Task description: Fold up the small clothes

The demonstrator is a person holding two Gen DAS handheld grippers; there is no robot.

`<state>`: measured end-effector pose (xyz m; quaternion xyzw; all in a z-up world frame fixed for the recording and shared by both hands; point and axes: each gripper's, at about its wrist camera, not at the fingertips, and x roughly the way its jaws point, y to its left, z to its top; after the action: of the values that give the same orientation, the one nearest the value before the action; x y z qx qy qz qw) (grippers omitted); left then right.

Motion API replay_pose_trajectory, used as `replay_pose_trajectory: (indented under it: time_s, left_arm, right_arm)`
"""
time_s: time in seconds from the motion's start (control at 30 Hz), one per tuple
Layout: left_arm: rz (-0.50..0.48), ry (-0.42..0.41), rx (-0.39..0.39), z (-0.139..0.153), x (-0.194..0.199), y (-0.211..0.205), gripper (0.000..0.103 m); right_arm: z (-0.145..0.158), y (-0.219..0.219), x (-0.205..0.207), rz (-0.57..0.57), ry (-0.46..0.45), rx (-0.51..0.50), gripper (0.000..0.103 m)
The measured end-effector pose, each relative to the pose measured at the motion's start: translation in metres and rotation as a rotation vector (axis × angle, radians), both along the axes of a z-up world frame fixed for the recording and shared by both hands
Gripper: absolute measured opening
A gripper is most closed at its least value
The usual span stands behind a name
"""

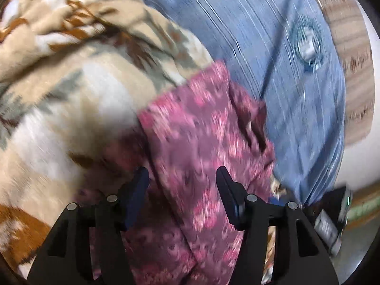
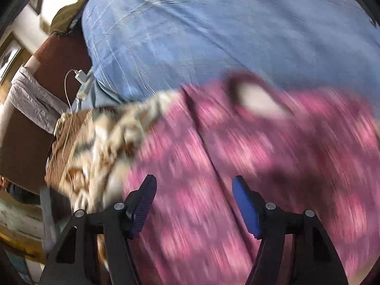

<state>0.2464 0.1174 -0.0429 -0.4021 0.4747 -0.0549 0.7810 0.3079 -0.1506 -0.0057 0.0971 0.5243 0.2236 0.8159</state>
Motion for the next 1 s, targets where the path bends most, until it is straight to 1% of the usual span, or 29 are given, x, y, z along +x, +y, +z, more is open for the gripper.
replay_pose_trajectory:
  time_s: [0.07,0.1,0.13,0.17,0.23,0.27,0.3,0.33,0.37,0.4,0.43,0.47,0.5,0.53,0.6,0.63,0.7,0.73,0.77,0.8,0.83,0.87,0.9,0.97,1.0]
  left_arm:
    - [-0.075,0.012,0.046,-0.001,-0.002,-0.016,0.057]
    - [-0.096,0.017,0.064,-0.002,-0.003,-0.023,0.057]
    - [-0.108,0.023,0.083,-0.003,-0.002,-0.027,0.057]
    - [-0.122,0.029,0.112,-0.004,-0.004,-0.033,0.057]
    - [-0.144,0.028,0.152,-0.006,-0.01,-0.041,0.057]
    - [-0.155,0.022,0.18,-0.005,-0.01,-0.044,0.057]
    - [-0.166,0.01,0.212,-0.005,-0.014,-0.046,0.057]
    - [-0.171,0.0,0.241,-0.004,-0.016,-0.047,0.052]
    - [-0.172,-0.009,0.273,-0.004,-0.017,-0.048,0.03]
    - [-0.178,-0.007,0.289,-0.004,-0.018,-0.047,0.017]
    - [-0.186,0.001,0.292,-0.005,-0.017,-0.046,0.006]
    - [-0.19,0.003,0.275,-0.005,-0.018,-0.044,0.006]
    - [-0.181,-0.003,0.265,-0.004,-0.021,-0.04,0.006]
    - [-0.179,-0.009,0.27,-0.002,-0.023,-0.038,0.006]
    - [-0.189,-0.026,0.267,0.007,-0.031,-0.035,0.008]
    - [-0.182,-0.032,0.261,0.011,-0.036,-0.032,0.011]
    - [-0.174,-0.049,0.266,0.021,-0.054,-0.029,0.025]
    - [-0.173,-0.062,0.277,0.026,-0.064,-0.028,0.038]
    - [-0.164,-0.081,0.306,0.033,-0.079,-0.026,0.041]
    - [-0.155,-0.098,0.325,0.037,-0.09,-0.025,0.041]
    - [-0.146,-0.114,0.344,0.041,-0.103,-0.025,0.044]
    - [-0.138,-0.122,0.359,0.044,-0.113,-0.023,0.048]
    - [-0.123,-0.13,0.367,0.047,-0.127,-0.02,0.048]
    - [-0.093,-0.134,0.386,0.048,-0.149,-0.013,0.05]
    - [-0.082,-0.12,0.393,0.046,-0.153,-0.011,0.05]
  right_arm:
    - [-0.006,-0.04,-0.041,-0.07,0.017,-0.015,0.067]
    - [-0.01,-0.057,-0.06,-0.109,0.021,-0.024,0.067]
    - [-0.018,-0.072,-0.08,-0.153,0.041,-0.045,0.064]
    - [-0.025,-0.084,-0.094,-0.18,0.064,-0.044,0.061]
    - [-0.041,-0.1,-0.121,-0.208,0.105,0.008,0.052]
    - [-0.049,-0.102,-0.132,-0.213,0.121,0.036,0.05]
    - [-0.057,-0.1,-0.137,-0.212,0.136,0.055,0.042]
    - [-0.063,-0.098,-0.142,-0.208,0.148,0.066,0.03]
    - [-0.068,-0.092,-0.145,-0.2,0.15,0.064,0.021]
    - [-0.07,-0.086,-0.145,-0.194,0.147,0.044,0.008]
    - [-0.07,-0.082,-0.147,-0.205,0.154,0.022,0.008]
    - [-0.065,-0.079,-0.148,-0.213,0.148,0.026,0.008]
    - [-0.056,-0.076,-0.15,-0.211,0.123,0.038,0.008]
    - [-0.05,-0.076,-0.154,-0.214,0.105,0.045,0.008]
    - [-0.044,-0.079,-0.157,-0.234,0.093,0.07,0.009]
    - [-0.049,-0.078,-0.155,-0.235,0.102,0.058,0.01]
    - [-0.068,-0.074,-0.151,-0.229,0.106,-0.045,0.02]
    - [-0.073,-0.078,-0.153,-0.235,0.115,-0.051,0.025]
    - [-0.074,-0.081,-0.157,-0.236,0.117,-0.019,0.029]
    - [-0.072,-0.084,-0.163,-0.235,0.109,0.021,0.039]
    - [-0.066,-0.087,-0.172,-0.24,0.084,0.054,0.051]
    - [-0.059,-0.092,-0.182,-0.247,0.051,0.079,0.059]
    - [-0.052,-0.095,-0.193,-0.255,0.019,0.106,0.066]
    - [-0.043,-0.101,-0.212,-0.25,-0.024,0.155,0.068]
    - [-0.04,-0.103,-0.22,-0.24,-0.039,0.167,0.068]
